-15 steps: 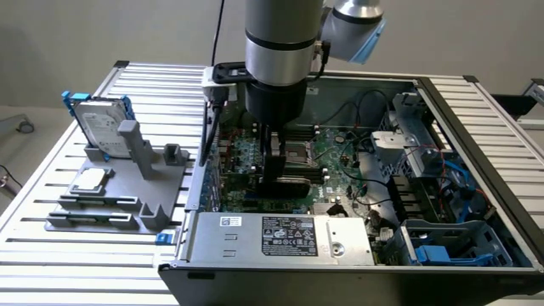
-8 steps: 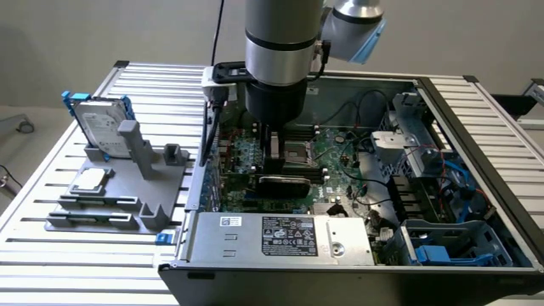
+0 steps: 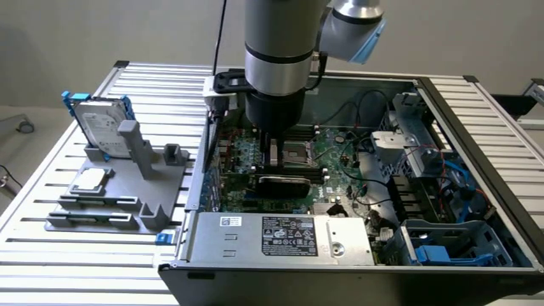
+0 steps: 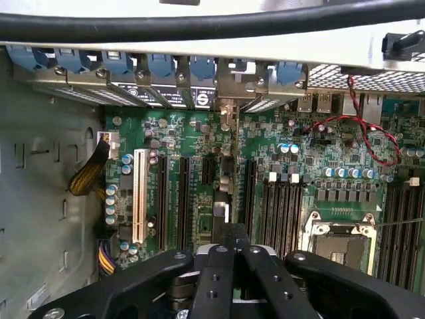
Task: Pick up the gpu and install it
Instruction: 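Insert the gpu into the slot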
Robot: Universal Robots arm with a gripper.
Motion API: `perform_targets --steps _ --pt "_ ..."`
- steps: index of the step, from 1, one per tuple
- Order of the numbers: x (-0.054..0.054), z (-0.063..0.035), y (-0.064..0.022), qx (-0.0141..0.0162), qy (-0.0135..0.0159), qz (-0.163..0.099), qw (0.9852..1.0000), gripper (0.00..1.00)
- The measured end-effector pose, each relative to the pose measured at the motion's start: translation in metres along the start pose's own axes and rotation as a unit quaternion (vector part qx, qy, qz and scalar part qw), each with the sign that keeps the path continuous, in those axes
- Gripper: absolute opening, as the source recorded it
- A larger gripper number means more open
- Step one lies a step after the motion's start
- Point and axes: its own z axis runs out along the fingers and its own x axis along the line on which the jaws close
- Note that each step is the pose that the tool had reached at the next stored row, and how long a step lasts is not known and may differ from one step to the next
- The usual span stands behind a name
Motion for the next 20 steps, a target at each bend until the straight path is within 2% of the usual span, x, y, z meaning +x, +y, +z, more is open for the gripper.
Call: perform_targets --steps 8,16,20 --pt "-0.004 0.0143 0.0007 0.0013 -0.0011 0.0 1.0 0.11" --pt "-0.006 0.0211 0.0012 0.0012 -0.0009 0.0 1.0 0.11" --pt "-0.006 0.0225 0.0014 0.0002 0.0007 0.0 1.0 0.11"
